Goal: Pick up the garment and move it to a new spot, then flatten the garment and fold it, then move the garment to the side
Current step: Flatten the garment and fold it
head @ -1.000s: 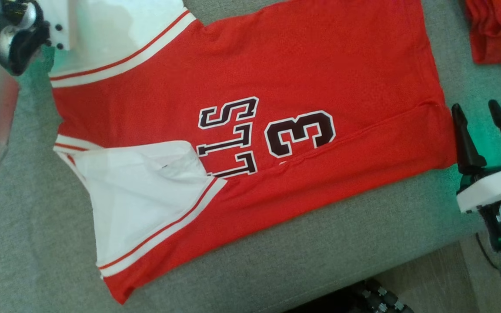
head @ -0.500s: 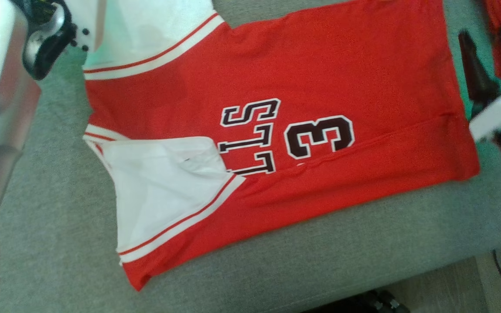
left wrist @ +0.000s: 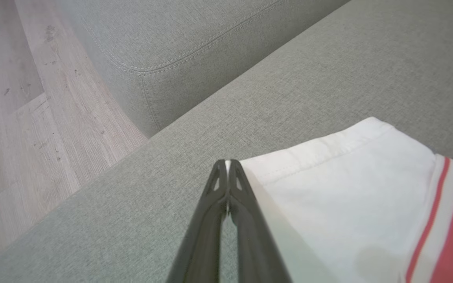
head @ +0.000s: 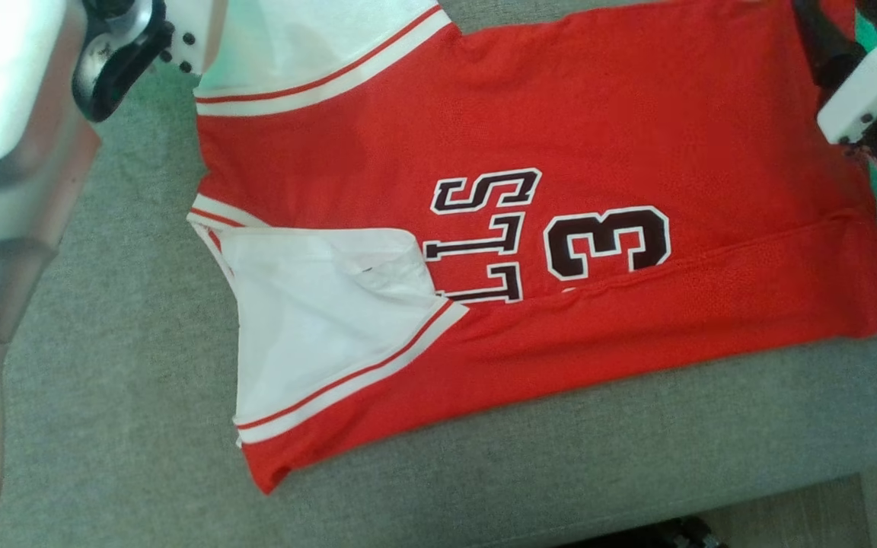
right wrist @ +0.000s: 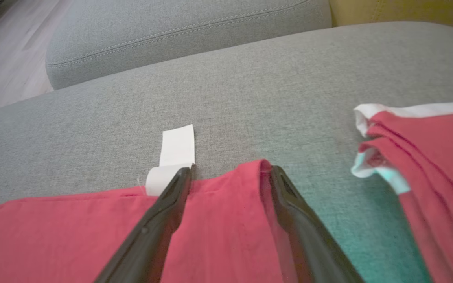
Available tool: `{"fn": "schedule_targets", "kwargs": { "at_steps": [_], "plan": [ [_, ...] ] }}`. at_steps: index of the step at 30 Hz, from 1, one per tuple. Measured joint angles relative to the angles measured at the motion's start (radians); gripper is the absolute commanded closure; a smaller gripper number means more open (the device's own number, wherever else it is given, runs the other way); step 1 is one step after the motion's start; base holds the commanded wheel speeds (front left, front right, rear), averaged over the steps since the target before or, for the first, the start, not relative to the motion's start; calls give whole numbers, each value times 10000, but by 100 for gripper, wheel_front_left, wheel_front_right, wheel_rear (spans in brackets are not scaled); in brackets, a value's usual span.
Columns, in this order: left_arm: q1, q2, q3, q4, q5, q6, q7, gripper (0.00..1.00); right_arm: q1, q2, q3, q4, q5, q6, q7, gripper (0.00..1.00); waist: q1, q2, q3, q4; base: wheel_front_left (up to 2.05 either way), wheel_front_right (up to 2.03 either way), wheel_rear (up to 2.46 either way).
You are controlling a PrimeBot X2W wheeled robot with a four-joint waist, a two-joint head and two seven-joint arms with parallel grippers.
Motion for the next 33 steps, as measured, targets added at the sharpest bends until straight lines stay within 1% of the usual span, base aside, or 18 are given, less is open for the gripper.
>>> {"fn": "schedule_targets", "kwargs": {
  "at_steps": [8, 9, 11, 13, 14, 15, 16, 17, 18, 19, 23, 27, 32, 33],
  "plan": [
    [-20, -2, -263, 173, -130, 0, -247, 100, -293, -61, 646, 700, 318, 0, -420, 0, 0, 0, -41, 69, 0, 0, 0],
    [-25, -2, -303, 211, -130, 0, -265, 100, -358, -90, 706, 780, 322, 0, -431, 3, 0, 0, -48, 75, 0, 0, 0],
    [-48, 0, -408, 286, -182, 0, -339, 100, -459, -159, 809, 895, 376, 0, -598, 20, 0, 0, -62, 89, 0, 0, 0],
    [-73, 0, -489, 343, -230, 0, -366, 100, -570, -236, 905, 1018, 397, 0, -723, 31, 0, 0, -79, 99, 0, 0, 0],
    [-82, -2, -500, 370, -230, 0, -437, 100, -613, -263, 936, 1080, 399, 0, -784, 44, 0, 0, -88, 104, 0, 0, 0],
    [-98, 0, -514, 393, -236, 0, -439, 100, -629, -284, 966, 1135, 410, 0, -832, 53, 0, 0, -98, 108, 0, 0, 0],
    [-111, 6, -531, 420, -278, 0, -499, 100, -641, -293, 995, 1206, 449, 0, -863, 59, 0, 0, -107, 112, 0, 0, 0],
    [-128, 6, -554, 441, -288, 0, -525, 100, -661, -301, 1032, 1283, 489, 0, -934, 76, -1, 0, -114, 118, 0, 0, 0],
    [-165, 6, -591, 476, -288, 0, -556, 100, -692, -311, 1078, 1356, 495, 0, -991, 90, 0, 0, -120, 125, 0, 0, 0],
    [-204, 6, -617, 497, -288, 0, -646, 100, -750, -318, 1124, 1434, 495, 0, -1045, 100, 0, 0, -123, 135, 0, 0, 0],
    [-251, 36, -800, 575, -284, 0, -1097, 100, -885, -341, 1283, 1567, 579, 0, -1302, 100, -1, 0, -142, 166, 0, 0, 0],
    [-309, 121, -903, 631, 27, 12, -2117, 100, -1013, -401, 1310, 1657, 865, 0, -1664, 100, 0, 0, -174, 211, 0, 0, 0],
    [-838, 128, -853, 771, 499, 301, -3615, 100, -1295, -640, 1198, 1827, 1099, 0, -2182, 100, -1, 0, -280, 300, 0, 0, 0],
    [-838, 128, -853, 771, 499, 301, -3615, 100, -1295, -640, 1198, 1827, 1099, 0, -2182, 100, -1, 0, -280, 300, 0, 0, 0]
  ]
}}
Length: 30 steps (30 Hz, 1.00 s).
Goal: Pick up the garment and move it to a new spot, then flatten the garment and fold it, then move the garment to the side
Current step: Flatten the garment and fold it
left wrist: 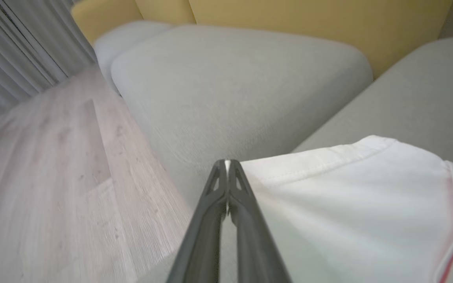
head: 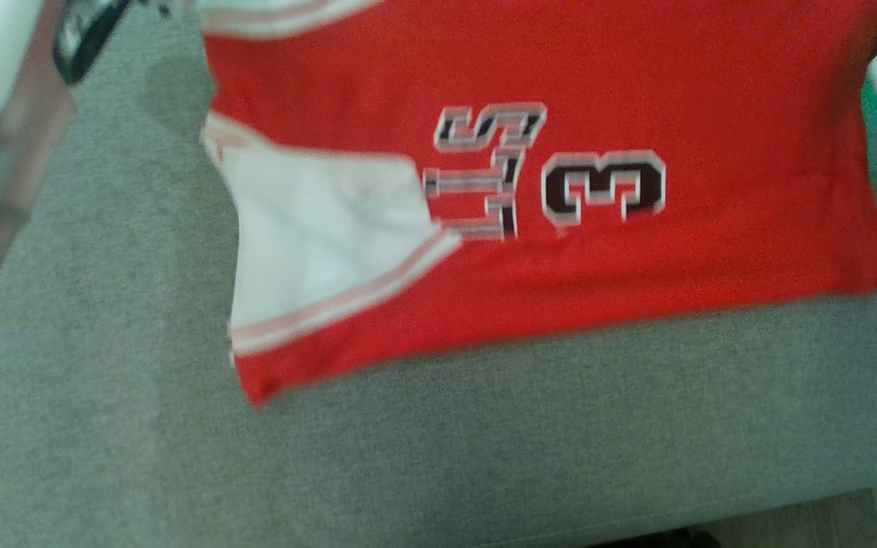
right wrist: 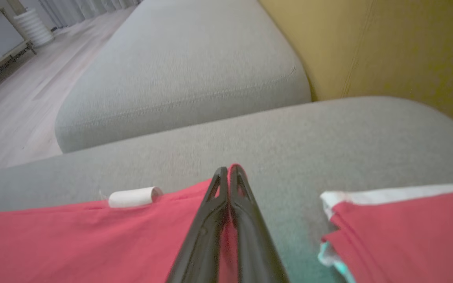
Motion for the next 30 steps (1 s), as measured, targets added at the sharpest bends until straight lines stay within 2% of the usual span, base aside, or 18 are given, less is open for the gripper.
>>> {"fn": "schedule_targets", "kwargs": {
  "at_steps": [3, 9, 14, 17, 23, 30],
  "plan": [
    [-373, -23, 65, 81, 125, 111, -675, 100, -356, -163, -59, 31, 69, 0, -194, 100, 0, 0, -71, 79, 0, 0, 0],
    [-342, -46, 61, 251, 90, 96, -1066, 100, -430, -384, 15, 29, 272, 0, -293, 100, 0, 0, -164, 244, 0, 0, 0],
    [374, 2, 73, 25, -167, 113, -1440, 100, 119, -608, 107, -88, 359, 0, -464, 100, 0, 0, -248, 397, 0, 0, 0],
    [1008, 86, 65, -353, -167, 267, -1695, 100, 571, -686, 130, -140, 456, 0, -518, 100, 0, 0, -346, 487, 0, 0, 0],
    [2256, 504, 65, -1680, -376, 809, -2019, 100, 1210, -907, 184, -422, 654, 0, -619, 100, 0, 0, -652, 662, 0, 0, 0],
    [4345, 1260, 67, -3730, -717, 1760, -2209, 100, 2266, -1129, 180, -888, 794, 0, -913, 100, -2, 0, -1038, 799, 0, 0, 0]
  ]
}}
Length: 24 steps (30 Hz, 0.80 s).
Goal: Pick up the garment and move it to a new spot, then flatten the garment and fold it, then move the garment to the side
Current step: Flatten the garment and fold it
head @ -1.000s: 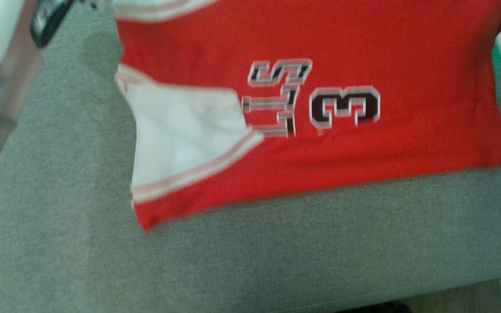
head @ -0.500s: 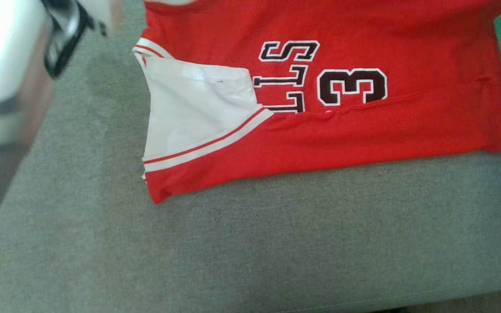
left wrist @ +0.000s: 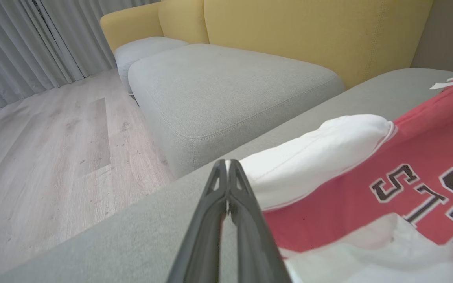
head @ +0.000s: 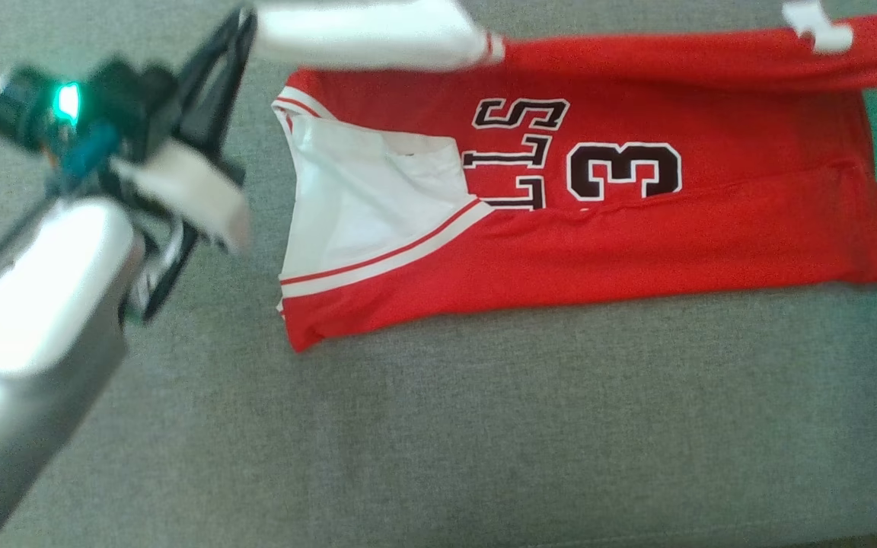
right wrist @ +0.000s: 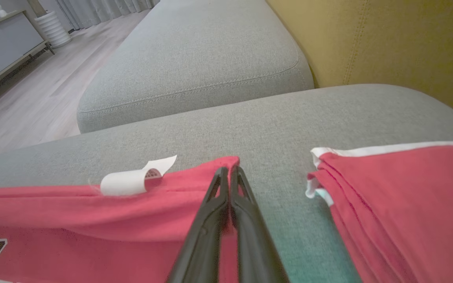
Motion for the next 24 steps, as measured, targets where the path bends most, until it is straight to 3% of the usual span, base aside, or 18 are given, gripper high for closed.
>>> {"fn": "schedule_targets", "kwargs": {
  "at_steps": [11, 21, 23, 24],
  "plan": [
    [2874, 922, 23, -2777, -449, 1657, -54, 100, 1685, -96, -211, -713, 173, 0, -176, 100, 0, 0, -405, 141, 0, 0, 0],
    [4332, 1198, -31, -3521, -907, 2174, -67, 100, 3361, -130, -834, -1448, 127, 0, -36, 100, 0, 0, -466, 267, 0, 0, 0],
    [4512, 1179, -81, -3473, -1032, 2169, -69, 100, 3488, -58, -988, -1459, 19, 0, 4, 97, 1, 0, -444, 270, 0, 0, 0],
    [4561, 1160, -130, -3421, -1037, 2148, -88, 100, 3493, -2, -1068, -1455, -52, 0, 23, 91, 2, 0, -438, 268, 0, 0, 0]
  ]
}}
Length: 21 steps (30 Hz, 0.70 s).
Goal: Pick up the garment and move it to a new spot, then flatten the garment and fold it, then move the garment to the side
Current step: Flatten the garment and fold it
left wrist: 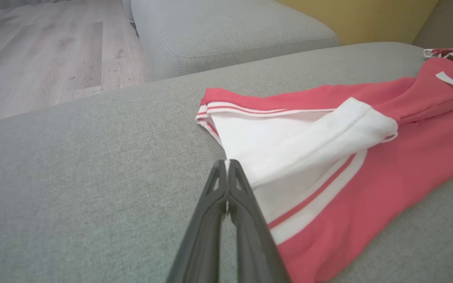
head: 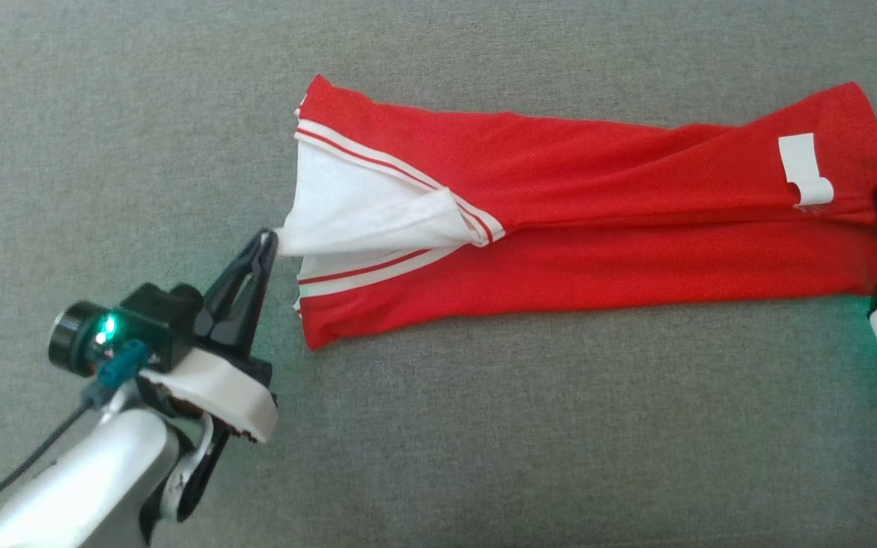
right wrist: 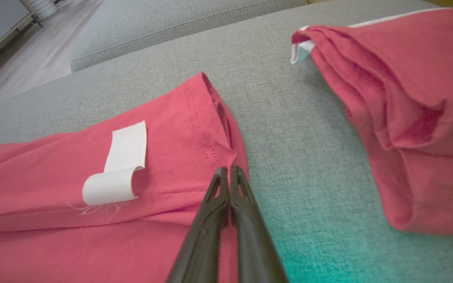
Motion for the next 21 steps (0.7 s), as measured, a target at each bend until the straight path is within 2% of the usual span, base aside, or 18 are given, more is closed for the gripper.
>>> {"fn": "schedule_targets", "kwargs": {
  "at_steps": [1, 2, 4, 5, 6, 7, 13, 21],
  "plan": [
    [27, -27, -48, 61, -2, -52, -44, 100, -4, 77, -84, -2, -77, 0, 10, 78, 0, 0, 1, -3, 0, 0, 0],
    [42, -73, -86, 150, 0, -75, -56, 100, -4, 167, -140, 6, -151, 0, 33, 60, 0, 0, -7, -8, 0, 0, 0],
    [68, -257, -127, 374, -2, -73, -259, 100, -1, 345, -255, 33, -259, 0, 92, 0, 1, 0, -65, -16, 0, 0, 0],
    [86, -359, -144, 485, -2, -75, -355, 84, 0, 451, -359, 48, -314, 0, 88, 0, 1, 0, -120, -23, 0, 0, 0],
    [119, -466, -153, 627, 0, -65, -499, 47, 9, 537, -456, 65, -397, 0, 73, 0, 0, 0, -190, -30, 0, 0, 0],
    [165, -585, -150, 757, 6, 40, -702, 0, 60, 596, -568, 75, -512, 0, -29, 0, 0, 0, -277, -35, 0, 0, 0],
    [832, -1492, -36, 1384, 12, 663, -1837, 0, 1056, 1340, -1532, -36, -853, 0, -416, 0, -1, 0, -1039, -44, 0, 0, 0],
    [1941, -2619, 203, 1549, 880, 1398, -2182, 0, 2564, 2416, -2621, -284, -1317, 0, -263, 0, -3, 0, -1989, 160, 0, 0, 0]
  ]
}}
